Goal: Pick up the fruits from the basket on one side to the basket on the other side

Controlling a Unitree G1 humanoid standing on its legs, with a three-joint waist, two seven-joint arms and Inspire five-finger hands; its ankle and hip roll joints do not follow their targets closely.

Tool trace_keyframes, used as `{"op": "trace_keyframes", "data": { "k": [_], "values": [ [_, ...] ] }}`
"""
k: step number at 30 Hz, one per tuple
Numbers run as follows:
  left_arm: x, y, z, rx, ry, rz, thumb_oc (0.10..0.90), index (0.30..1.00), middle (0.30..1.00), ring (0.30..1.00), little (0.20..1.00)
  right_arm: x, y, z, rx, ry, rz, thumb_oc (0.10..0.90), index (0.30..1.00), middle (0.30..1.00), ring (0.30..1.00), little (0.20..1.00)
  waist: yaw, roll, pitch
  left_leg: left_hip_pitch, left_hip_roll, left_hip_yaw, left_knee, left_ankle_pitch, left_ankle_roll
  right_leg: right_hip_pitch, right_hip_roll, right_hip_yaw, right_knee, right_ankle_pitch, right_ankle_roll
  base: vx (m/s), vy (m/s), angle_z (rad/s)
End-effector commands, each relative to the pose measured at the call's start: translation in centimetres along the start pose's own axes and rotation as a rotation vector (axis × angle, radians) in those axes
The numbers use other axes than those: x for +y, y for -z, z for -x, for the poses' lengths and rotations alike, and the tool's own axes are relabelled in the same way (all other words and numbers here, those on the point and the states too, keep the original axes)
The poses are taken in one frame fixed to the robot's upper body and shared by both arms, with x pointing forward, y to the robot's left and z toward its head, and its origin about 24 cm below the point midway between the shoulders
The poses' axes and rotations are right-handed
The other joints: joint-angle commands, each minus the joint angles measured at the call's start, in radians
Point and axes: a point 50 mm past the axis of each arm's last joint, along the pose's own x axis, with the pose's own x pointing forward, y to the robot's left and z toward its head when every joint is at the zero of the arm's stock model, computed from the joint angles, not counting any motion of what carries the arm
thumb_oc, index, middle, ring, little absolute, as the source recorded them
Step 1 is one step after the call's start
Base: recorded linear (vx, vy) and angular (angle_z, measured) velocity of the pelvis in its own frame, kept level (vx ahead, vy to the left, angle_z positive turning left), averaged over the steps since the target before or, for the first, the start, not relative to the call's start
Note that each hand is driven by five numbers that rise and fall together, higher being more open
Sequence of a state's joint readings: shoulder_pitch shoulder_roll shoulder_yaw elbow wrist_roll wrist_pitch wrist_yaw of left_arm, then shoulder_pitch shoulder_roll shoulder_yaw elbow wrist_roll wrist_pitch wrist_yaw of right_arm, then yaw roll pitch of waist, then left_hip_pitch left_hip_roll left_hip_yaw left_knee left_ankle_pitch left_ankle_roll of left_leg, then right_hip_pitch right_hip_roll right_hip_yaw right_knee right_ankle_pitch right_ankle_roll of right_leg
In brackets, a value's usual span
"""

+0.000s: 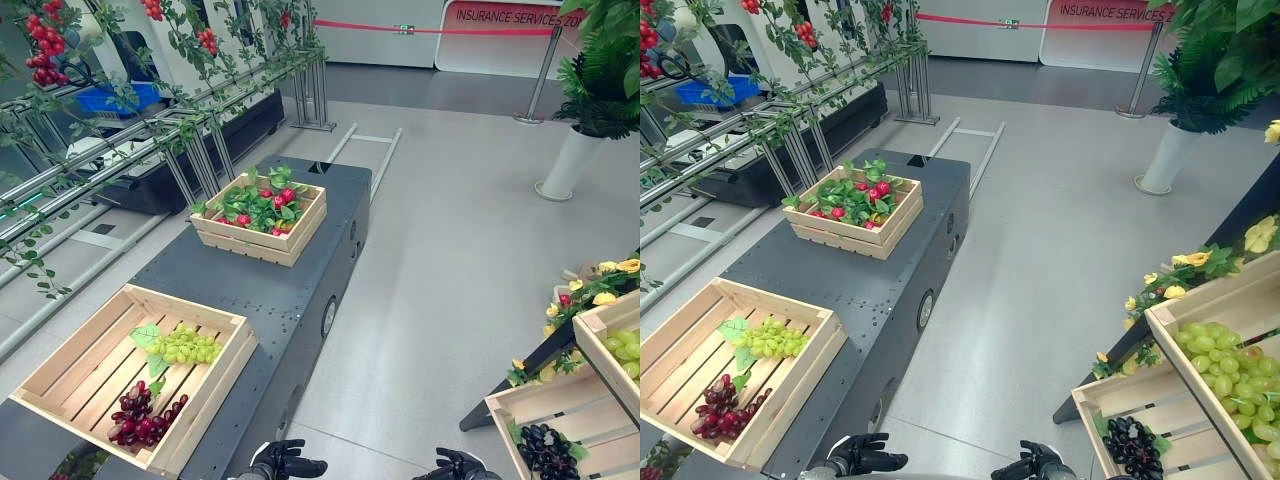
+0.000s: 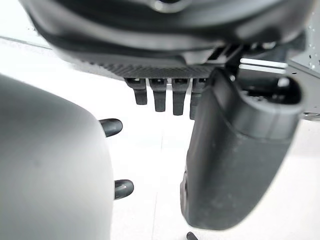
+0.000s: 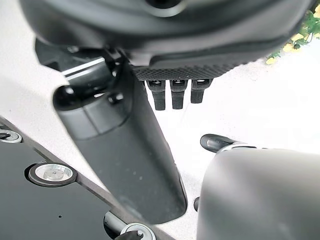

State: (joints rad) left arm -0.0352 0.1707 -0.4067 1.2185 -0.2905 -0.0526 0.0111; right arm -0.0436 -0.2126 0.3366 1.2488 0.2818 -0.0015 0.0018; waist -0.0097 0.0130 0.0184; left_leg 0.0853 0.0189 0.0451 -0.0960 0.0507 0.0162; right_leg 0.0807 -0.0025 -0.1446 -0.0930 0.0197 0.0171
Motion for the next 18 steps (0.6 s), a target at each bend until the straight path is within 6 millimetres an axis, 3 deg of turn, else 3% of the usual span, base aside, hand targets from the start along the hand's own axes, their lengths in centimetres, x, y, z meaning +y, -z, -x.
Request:
{"op": "trace_keyframes", "data": {
  "k": [1,18],
  "values": [
    [-1.17,-0.81,-0.24,-0.032,0.03,-0.035,0.8,0.9,0.9,0.9,0.9,2.11,-1.05,-0.23,-0.027,-0.054,0.063,0.8,0.9,0.9,0.9,0.9,0.02,-0.024,0.03,0.039,-0.059,0.015,0.009,-0.098,0.038,0.024,-0.011,0.025,0.006,-0.003,0.01,0.0,0.0,0.0],
    [-1.06,-0.83,-0.25,-0.03,0.024,-0.086,0.8,0.9,0.9,0.9,0.9,2.1,-0.99,-0.25,-0.021,-0.059,0.062,0.8,0.9,0.9,0.9,0.9,0.025,-0.019,0.028,0.043,-0.062,0.012,0.009,-0.096,0.039,0.03,-0.014,0.018,0.006,-0.004,0.01,0.0,0.0,0.0]
  ]
}}
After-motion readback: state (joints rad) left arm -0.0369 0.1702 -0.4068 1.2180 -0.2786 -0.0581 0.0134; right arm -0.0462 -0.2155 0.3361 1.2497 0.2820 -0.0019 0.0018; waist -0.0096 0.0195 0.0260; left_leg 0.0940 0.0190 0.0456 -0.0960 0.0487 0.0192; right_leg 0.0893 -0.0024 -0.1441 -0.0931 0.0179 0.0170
